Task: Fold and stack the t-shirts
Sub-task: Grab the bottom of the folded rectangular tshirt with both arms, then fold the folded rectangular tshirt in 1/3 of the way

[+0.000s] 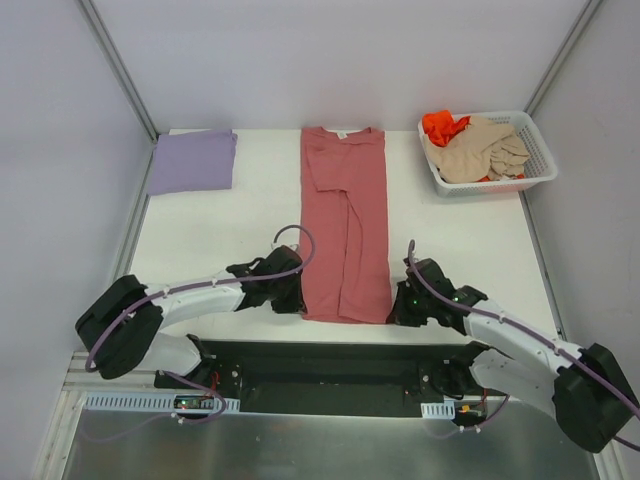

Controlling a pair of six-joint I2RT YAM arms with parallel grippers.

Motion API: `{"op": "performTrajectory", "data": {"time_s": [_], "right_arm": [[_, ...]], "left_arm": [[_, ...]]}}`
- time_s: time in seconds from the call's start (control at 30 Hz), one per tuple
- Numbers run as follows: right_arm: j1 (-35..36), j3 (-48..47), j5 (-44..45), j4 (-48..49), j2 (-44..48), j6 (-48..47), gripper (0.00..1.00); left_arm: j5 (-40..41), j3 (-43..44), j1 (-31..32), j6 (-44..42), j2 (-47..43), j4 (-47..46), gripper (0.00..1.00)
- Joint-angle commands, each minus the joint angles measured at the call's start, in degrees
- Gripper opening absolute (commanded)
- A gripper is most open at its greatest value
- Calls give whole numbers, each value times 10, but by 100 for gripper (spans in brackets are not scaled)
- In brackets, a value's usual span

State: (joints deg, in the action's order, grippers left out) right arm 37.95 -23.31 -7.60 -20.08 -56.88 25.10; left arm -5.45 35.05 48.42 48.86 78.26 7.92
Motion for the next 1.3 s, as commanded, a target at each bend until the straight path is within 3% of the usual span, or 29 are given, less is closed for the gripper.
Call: {"op": "performTrajectory", "data": {"time_s": [0.0,0.23,0.47,0.67,0.97,1.27], "right_arm": [[4,26,-48,7,89,9,0],[55,36,-89,-1,171,47,0],[61,-17,1,14,164,6,0],[8,-116,58,41,58,-52,0],[-94,-246,27,130,-111,-117,0],[-144,-400,23,186,-297,-160,0]], "left_arm": [[-8,-30,15,-3,-81,27,0],[-40,-60,46,16,-196,45,0],[46,-14,42,2,-219,46,0],[78,98,-8,-57,-132,45,0],[31,260,-123,-105,33,46,0],[5,369,-206,-118,159,50,0]]}}
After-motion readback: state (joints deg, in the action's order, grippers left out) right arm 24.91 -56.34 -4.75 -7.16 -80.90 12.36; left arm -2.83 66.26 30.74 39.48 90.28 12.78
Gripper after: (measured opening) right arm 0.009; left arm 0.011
